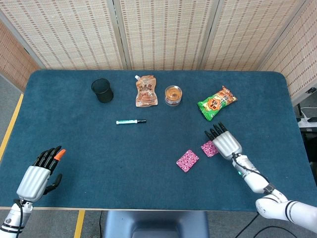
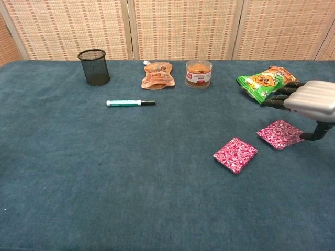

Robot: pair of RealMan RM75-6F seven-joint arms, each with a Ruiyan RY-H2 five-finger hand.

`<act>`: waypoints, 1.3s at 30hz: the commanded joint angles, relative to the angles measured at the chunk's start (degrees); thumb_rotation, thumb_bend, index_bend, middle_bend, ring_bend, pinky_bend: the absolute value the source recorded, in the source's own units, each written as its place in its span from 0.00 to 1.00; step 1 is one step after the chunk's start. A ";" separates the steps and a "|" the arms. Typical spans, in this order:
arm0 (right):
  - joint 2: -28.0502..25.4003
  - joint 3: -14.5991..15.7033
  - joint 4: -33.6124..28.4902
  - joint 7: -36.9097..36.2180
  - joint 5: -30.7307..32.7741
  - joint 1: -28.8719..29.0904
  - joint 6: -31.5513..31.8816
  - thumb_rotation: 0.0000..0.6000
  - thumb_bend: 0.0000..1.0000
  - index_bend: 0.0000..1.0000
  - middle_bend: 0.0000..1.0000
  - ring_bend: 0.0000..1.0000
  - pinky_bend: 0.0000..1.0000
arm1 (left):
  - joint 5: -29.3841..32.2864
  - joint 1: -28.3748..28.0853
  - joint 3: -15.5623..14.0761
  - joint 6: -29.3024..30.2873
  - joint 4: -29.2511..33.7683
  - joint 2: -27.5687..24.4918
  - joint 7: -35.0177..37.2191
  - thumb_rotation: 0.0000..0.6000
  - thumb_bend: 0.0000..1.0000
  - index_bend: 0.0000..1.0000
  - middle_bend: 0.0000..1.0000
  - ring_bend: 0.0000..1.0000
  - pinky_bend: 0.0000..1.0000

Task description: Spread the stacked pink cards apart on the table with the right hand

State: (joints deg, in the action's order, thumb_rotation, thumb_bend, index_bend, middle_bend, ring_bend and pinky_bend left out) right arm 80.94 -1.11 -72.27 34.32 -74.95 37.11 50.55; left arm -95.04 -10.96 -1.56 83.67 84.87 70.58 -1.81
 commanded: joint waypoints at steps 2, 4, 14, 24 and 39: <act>0.65 0.36 1.05 -0.23 -0.33 0.28 -0.57 1.00 0.21 0.08 0.15 0.00 0.02 | -0.01 -0.01 0.00 0.03 -0.01 -0.04 0.10 1.00 0.47 0.00 0.00 0.07 0.14; 1.53 0.70 1.96 0.04 -0.83 0.44 -0.73 1.00 0.21 0.12 0.17 0.00 0.02 | 0.06 0.05 0.08 0.20 0.25 -0.17 0.05 1.00 0.47 0.00 0.00 0.07 0.14; 3.11 0.61 3.20 0.30 -1.11 0.57 -0.37 1.00 0.21 0.23 0.24 0.01 0.02 | 0.14 -0.02 0.11 0.14 0.13 -0.26 0.42 1.00 0.47 0.00 0.00 0.07 0.14; 3.66 0.87 4.03 -0.34 -1.97 0.48 -0.02 1.00 0.21 0.29 0.26 0.03 0.02 | 0.19 0.04 0.07 0.19 0.16 -0.34 0.34 1.00 0.47 0.00 0.00 0.07 0.14; 4.02 0.34 3.67 0.53 -1.02 0.31 0.26 1.00 0.21 0.39 0.34 0.11 0.06 | 0.28 -0.03 0.07 0.02 0.18 -0.40 0.45 1.00 0.47 0.00 0.00 0.07 0.14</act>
State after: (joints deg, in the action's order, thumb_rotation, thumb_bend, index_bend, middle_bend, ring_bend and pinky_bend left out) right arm 84.96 -0.77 -68.61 34.85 -75.97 37.42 50.81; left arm -94.76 -10.99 -1.49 83.69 85.04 70.17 -1.36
